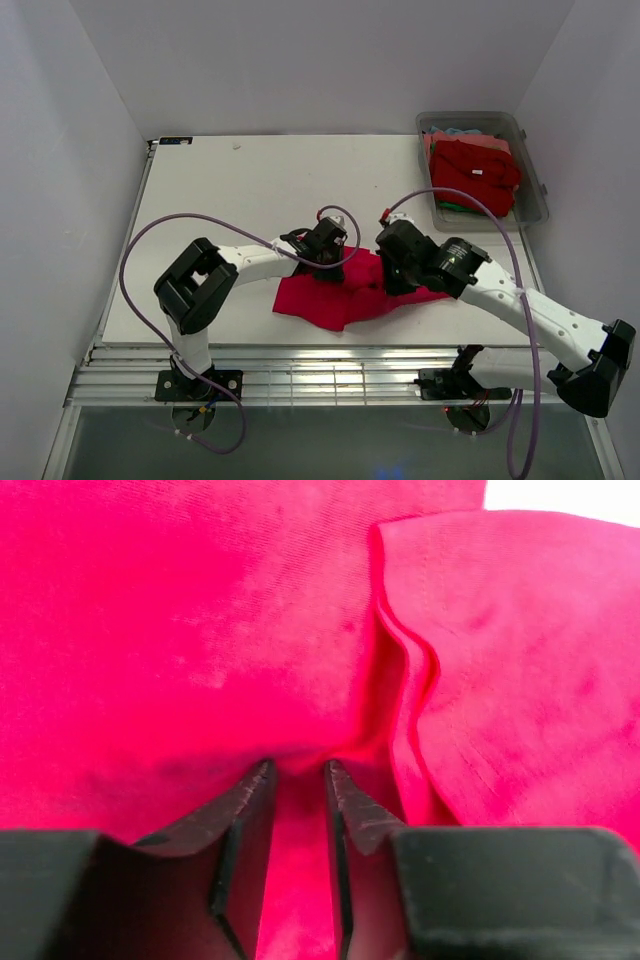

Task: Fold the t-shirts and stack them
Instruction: Flatten out the tshirt

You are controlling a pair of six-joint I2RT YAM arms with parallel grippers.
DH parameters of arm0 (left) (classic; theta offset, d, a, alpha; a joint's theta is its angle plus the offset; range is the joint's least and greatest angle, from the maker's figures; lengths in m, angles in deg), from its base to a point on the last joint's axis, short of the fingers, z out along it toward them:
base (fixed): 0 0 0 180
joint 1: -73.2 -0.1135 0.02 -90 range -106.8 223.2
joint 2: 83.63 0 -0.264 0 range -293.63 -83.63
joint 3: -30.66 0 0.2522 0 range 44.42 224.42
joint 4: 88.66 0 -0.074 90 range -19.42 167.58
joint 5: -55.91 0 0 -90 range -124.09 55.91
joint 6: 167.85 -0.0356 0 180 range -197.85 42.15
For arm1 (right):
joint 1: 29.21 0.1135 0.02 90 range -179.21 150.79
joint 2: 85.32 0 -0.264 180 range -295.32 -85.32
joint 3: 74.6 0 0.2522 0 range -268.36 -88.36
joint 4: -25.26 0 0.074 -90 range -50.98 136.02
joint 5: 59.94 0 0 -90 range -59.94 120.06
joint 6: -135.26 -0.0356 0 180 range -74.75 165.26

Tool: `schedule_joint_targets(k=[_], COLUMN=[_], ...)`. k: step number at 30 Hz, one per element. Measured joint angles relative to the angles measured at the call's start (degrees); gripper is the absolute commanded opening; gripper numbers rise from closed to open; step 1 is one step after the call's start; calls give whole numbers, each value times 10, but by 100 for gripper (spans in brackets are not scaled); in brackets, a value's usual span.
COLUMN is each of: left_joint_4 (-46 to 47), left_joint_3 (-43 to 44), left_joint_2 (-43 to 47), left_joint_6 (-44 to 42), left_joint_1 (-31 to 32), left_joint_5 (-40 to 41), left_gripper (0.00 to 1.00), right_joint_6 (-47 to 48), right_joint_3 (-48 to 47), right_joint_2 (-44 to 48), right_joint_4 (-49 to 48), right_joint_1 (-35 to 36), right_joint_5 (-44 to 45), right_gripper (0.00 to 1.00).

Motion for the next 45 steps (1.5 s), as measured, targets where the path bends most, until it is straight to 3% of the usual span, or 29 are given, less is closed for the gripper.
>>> schedule_joint_targets(k=[3, 4, 5, 6, 9, 10, 11, 17, 25, 27, 28, 31, 33, 34, 39, 45], left_joint_4=[-11, -15, -20, -23, -36, -42, -52, -132, -198, -194, -190, -166, -152, -146, -127, -106], left_joint_3=[10, 13, 15, 15, 19, 21, 23, 27, 27, 23, 18, -9, -37, -48, -70, -69], left_joint_2=[-9, -10, -10, -11, -10, -9, -6, 66, 311, 341, 347, 332, 313, 306, 290, 289], left_joint_6=[-2, -2, -2, 0, 4, 4, 4, -1, -2, -6, -9, -9, -7, -7, -3, -7], left_joint_1=[0, 0, 1, 2, 5, 6, 6, -9, -62, -64, -64, -64, -64, -64, -64, -64], left_joint_5=[17, 23, 31, 34, 49, 56, 66, 146, 218, 217, 209, 171, 144, 132, 82, 60], left_gripper=[24, 18, 2, 0, 0, 0, 0, 0, 0, 16, 36, 58, 88, 98, 98, 98], right_joint_6=[-77, -103, -136, -158, -233, -253, -270, -308, -280, -262, -249, -209, -177, -160, -75, 1], right_joint_3=[39, 56, 76, 90, 127, 135, 142, 139, 73, 85, 96, 128, 143, 147, 150, 149], right_joint_2=[40, 47, 53, 55, 56, 56, 56, 30, -56, -65, -65, -64, -64, -64, -86, -169], right_joint_4=[49, 66, 81, 95, 129, 138, 144, 174, 141, 113, 96, 50, 20, 4, -88, -178], right_joint_1=[52, 73, 101, 118, 179, 194, 206, 227, 192, 150, 124, 40, -11, -33, -99, -127], right_joint_5=[-10, -16, -22, -26, -42, -45, -48, -32, 68, 88, 97, 119, 127, 132, 137, 130], right_gripper=[8, 8, 8, 8, 12, 17, 30, 55, 63, 63, 63, 63, 63, 62, 61, 60])
